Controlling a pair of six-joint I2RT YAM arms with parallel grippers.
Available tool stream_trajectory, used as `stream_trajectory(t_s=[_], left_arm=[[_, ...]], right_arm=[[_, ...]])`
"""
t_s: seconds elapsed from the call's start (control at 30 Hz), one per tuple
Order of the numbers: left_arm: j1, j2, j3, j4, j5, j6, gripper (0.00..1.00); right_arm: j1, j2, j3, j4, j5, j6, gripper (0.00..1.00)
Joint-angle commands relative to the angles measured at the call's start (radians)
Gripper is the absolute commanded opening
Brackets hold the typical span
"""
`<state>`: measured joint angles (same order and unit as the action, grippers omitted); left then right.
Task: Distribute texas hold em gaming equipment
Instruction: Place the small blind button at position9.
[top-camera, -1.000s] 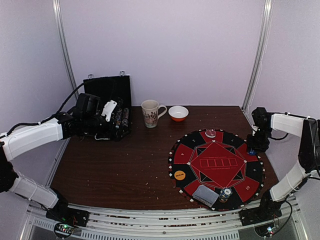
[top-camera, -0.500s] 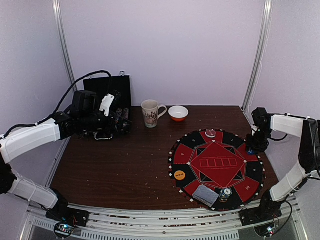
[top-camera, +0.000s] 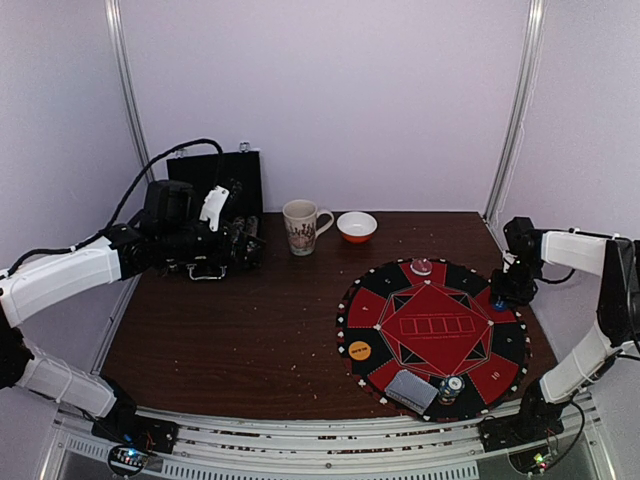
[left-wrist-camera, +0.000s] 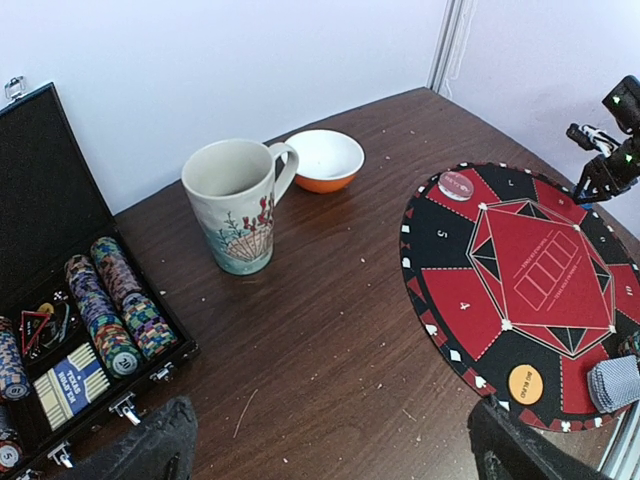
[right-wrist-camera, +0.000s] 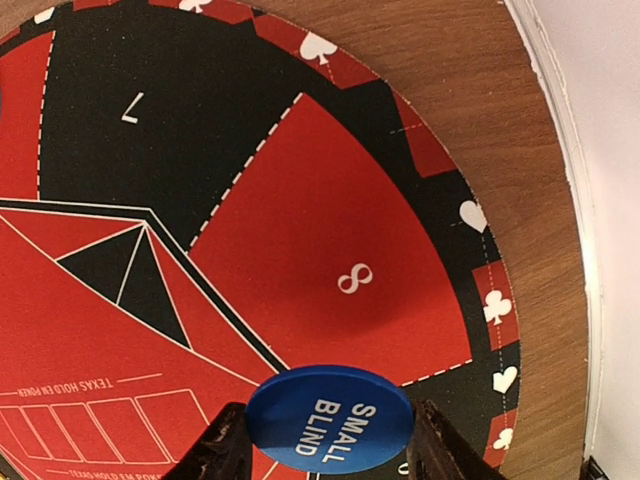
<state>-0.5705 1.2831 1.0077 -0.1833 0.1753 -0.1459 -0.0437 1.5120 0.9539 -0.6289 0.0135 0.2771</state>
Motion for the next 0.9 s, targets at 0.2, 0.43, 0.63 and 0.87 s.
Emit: stream_trajectory(t_s=[0.2,0.43,0.63,0.87], left_arm=[[-0.005,-0.02,-0.013,0.021,-0.018,0.001,0.98],[-0.005,-0.026,-0.019,0.021,-0.028,0.003,0.98],[-0.005,-0.029,-0.018,0.015,-0.036,0.012,0.98],[-0.005,-0.03,-0.018,0.012,-0.043,0.015,0.98]], right_arm=[[-0.012,0.091,-0.002,0.0,0.052,0.026,0.27],[-0.032,0.144,-0.005,-0.012,0.065,0.011,0.28],[-0.048,0.163,-0.001,-0.017,0.048,0.007,0.28],[-0.048,0.136,0.009,-0.048,0.032,0.024,0.27]])
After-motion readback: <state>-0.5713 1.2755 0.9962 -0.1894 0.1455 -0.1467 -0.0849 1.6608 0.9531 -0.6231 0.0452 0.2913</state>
